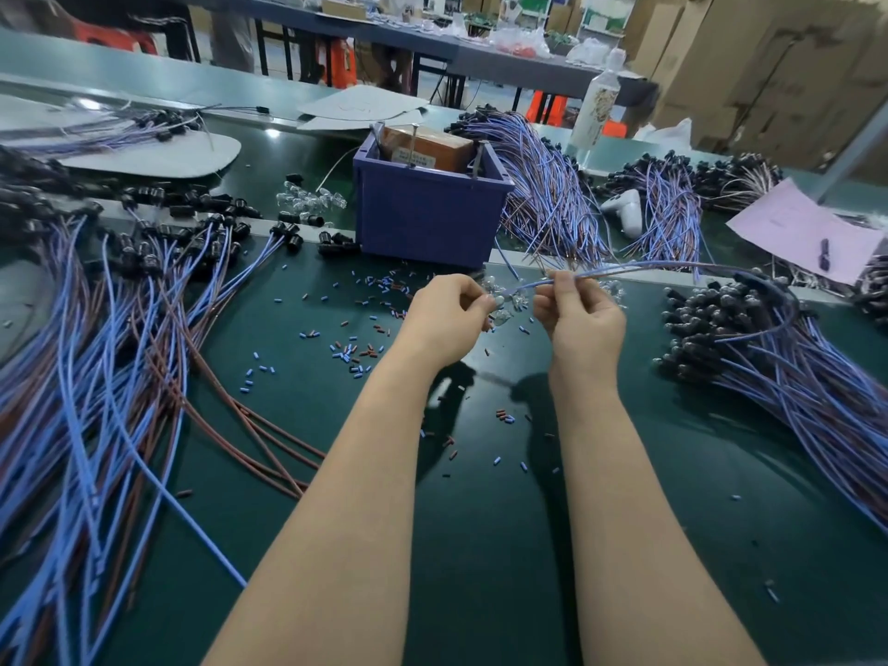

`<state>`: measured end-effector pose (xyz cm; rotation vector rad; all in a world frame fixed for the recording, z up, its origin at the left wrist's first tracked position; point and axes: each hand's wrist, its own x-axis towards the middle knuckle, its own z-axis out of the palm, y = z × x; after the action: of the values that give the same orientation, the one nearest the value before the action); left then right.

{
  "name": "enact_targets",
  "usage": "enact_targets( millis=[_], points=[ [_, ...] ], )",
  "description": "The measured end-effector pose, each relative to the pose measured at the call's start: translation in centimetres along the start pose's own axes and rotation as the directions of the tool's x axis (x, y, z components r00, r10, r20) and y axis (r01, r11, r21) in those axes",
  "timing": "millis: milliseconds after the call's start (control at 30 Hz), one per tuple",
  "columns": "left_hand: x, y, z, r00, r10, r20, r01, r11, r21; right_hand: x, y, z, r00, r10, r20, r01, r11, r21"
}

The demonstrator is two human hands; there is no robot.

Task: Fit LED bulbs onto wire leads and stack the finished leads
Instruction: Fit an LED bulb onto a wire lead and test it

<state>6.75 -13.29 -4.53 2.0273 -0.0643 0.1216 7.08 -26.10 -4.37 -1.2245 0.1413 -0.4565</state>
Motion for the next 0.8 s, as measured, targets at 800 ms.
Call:
enact_targets(
  millis=[800],
  points=[
    [0.3, 0.6, -0.3, 0.912, -0.265, -0.313, -0.029, 0.718, -0.695, -3.2, -1.2, 2.3, 0.754, 0.47, 0.46, -0.351, 0.879, -0.322]
  ],
)
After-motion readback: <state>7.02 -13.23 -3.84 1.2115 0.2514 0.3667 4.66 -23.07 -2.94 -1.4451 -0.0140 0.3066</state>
